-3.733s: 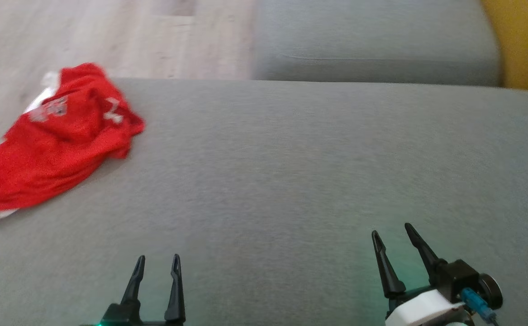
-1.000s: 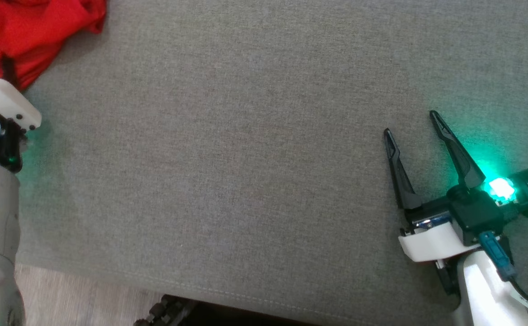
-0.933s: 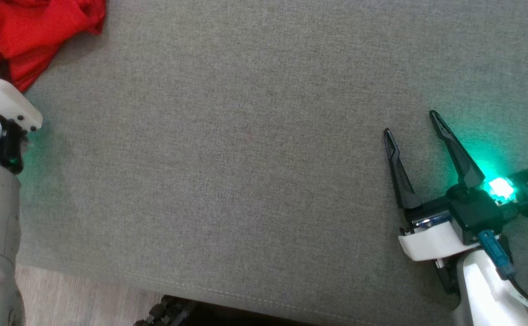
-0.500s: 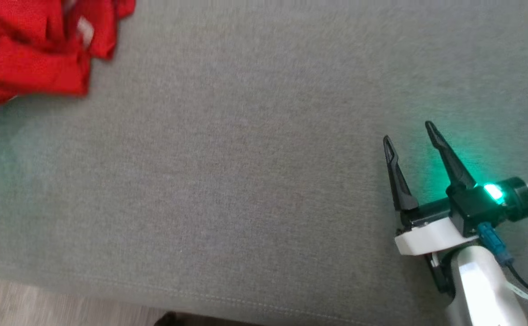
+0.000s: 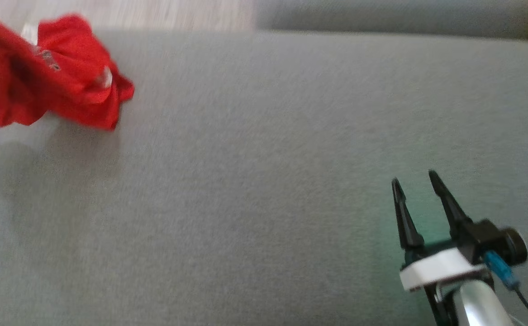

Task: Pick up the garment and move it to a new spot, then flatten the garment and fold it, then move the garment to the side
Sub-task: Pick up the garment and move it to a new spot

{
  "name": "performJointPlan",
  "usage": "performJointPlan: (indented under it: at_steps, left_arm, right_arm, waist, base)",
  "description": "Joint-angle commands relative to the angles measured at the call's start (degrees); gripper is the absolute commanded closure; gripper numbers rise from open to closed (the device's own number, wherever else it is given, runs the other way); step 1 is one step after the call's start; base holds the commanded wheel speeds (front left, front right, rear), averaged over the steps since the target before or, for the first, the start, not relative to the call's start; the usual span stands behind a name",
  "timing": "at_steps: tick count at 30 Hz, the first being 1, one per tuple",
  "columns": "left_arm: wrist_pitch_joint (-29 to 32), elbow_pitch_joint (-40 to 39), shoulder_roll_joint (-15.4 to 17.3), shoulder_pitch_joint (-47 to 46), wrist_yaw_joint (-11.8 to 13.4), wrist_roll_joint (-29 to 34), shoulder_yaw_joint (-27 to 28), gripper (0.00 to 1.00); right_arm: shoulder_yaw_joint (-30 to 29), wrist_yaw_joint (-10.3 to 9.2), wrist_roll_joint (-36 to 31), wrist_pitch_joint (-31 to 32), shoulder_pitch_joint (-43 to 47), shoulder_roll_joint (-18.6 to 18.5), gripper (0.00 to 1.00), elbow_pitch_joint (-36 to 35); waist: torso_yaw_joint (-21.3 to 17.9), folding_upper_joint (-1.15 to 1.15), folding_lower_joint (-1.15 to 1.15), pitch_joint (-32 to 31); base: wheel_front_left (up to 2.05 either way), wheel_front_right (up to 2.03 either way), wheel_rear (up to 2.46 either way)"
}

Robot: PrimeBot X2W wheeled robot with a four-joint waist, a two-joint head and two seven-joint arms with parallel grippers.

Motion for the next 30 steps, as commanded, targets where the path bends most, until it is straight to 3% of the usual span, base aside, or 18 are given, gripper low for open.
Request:
performJointPlan:
  at_steps: [1,7,13,21,25,30]
  left_arm:
    - [0.6,-3.93,3.87,-2.42,0.12,-1.1,0.17,1.0]
    - [4.9,-17.39,3.29,-0.9,0.12,-6.37,-5.73,1.0]
    - [6.3,-26.56,-0.96,0.26,0.13,-9.39,-8.06,1.0]
    - [3.22,-36.19,-12.02,4.54,0.24,-13.86,-11.17,1.0]
    - [-0.26,-36.15,-16.62,9.16,0.64,-16.09,-12.15,1.0]
    - [-5.44,-26.66,-18.63,15.91,1.12,-16.15,-13.59,1.0]
  right_arm:
    - [0.81,0.21,0.66,-0.6,-0.2,-0.17,0.0,-1.63]
    - [-0.59,0.21,2.05,-0.62,2.27,-0.17,0.0,-2.06]
    - [-0.22,0.21,2.97,-0.62,1.93,-0.17,0.0,-2.49]
    - [0.87,0.21,3.63,-0.63,1.08,-0.17,0.0,-2.59]
    - [0.91,0.21,3.89,-0.63,-0.05,-0.17,0.0,-2.9]
    - [1.2,0.21,4.1,-0.63,-2.19,-0.17,0.0,-3.38]
  waist:
    - [-3.96,0.0,0.01,-5.58]
    - [-7.39,0.0,0.01,-8.74]
    - [-10.39,0.0,0.01,-8.75]
    - [-14.36,0.0,0.01,-5.32]
    - [-15.53,0.0,0.01,-1.77]
    - [-17.17,0.0,0.01,2.58]
  base:
    - [0.0,0.0,0.0]
    - [0.0,0.0,0.0]
    - [0.0,0.0,0.0]
    - [0.0,0.0,0.0]
    - [0.0,0.0,0.0]
    - [0.0,0.0,0.0]
